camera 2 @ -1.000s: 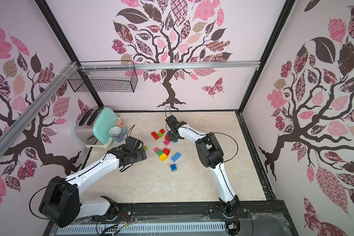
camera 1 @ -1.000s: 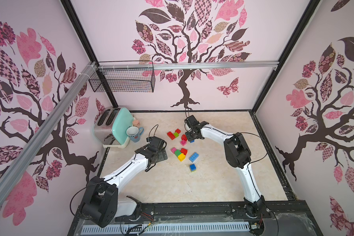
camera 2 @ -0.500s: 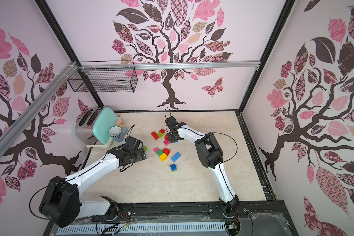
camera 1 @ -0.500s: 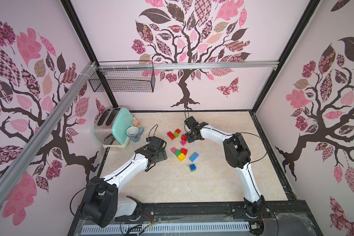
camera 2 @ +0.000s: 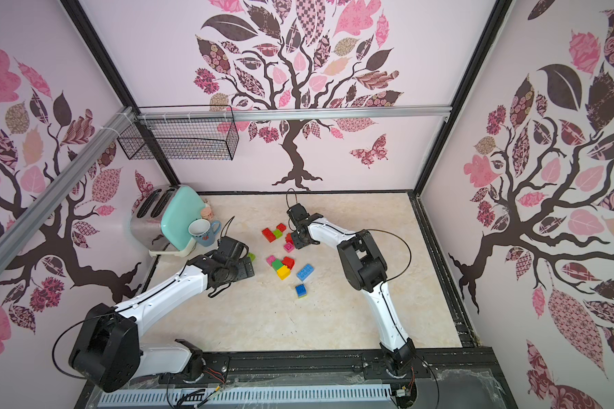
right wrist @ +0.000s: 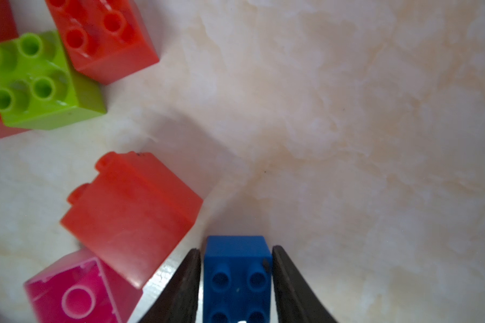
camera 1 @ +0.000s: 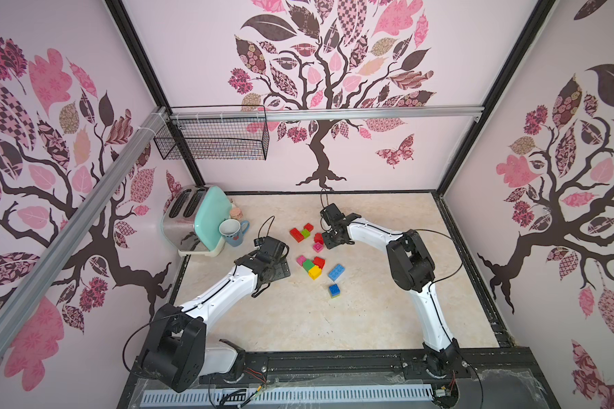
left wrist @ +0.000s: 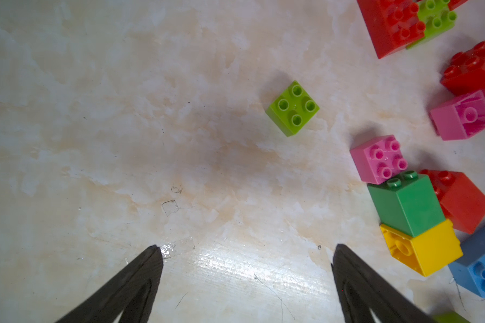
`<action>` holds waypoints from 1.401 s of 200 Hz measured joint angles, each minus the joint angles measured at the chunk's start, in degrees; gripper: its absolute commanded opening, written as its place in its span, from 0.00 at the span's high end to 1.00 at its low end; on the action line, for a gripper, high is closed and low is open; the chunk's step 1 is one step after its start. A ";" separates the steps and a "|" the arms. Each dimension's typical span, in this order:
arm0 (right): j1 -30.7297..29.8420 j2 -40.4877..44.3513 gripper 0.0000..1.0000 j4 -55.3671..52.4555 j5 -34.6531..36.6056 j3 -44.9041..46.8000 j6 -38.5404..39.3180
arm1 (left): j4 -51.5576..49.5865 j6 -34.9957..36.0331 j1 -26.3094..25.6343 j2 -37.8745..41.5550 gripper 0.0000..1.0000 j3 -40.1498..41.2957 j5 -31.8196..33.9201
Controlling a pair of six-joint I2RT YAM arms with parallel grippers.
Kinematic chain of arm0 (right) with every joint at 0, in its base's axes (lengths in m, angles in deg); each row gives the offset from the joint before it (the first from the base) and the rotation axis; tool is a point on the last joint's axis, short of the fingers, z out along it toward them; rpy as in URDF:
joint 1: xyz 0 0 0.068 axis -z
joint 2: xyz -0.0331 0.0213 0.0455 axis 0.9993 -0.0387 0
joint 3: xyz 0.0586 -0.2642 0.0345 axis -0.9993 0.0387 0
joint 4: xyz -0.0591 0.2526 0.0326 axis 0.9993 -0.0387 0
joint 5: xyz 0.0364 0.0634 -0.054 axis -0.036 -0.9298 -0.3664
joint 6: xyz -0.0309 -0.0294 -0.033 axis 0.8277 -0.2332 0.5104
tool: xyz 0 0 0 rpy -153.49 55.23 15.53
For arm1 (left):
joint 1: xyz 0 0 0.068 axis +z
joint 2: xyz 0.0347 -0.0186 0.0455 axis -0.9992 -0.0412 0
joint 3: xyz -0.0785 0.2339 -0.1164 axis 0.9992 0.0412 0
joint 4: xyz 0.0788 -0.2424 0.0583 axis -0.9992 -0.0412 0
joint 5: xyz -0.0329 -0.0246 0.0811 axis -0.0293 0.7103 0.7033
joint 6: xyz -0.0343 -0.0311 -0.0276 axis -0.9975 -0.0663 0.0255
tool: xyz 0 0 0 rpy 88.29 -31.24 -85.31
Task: Assemble the number 4 with lego
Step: Pick up the lego brick from the center of the board, then assemble the lego brick with the lego brick.
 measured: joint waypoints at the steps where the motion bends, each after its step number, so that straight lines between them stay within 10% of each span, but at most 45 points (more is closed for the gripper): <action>1: 0.00 0.00 0.62 0.00 -0.02 0.00 0.11 | 0.00 0.00 0.00 -0.02 0.02 0.00 0.00; 59: 0.00 2.78 1.00 4.79 -0.07 5.42 -0.57 | 0.00 0.42 0.00 -0.20 0.02 0.00 -0.55; 176: -2.03 51.25 1.00 14.73 -16.96 54.99 -11.02 | -2.14 1.11 -9.79 -1.97 0.02 -0.92 -13.03; 212: -15.47 52.63 1.00 11.69 -17.03 57.70 -12.87 | -2.60 1.01 -15.41 -7.93 0.02 -1.38 -19.74; 280: -14.95 49.37 1.00 11.56 -16.37 57.55 -16.87 | -1.95 0.00 -15.67 -11.47 0.02 -1.62 -24.17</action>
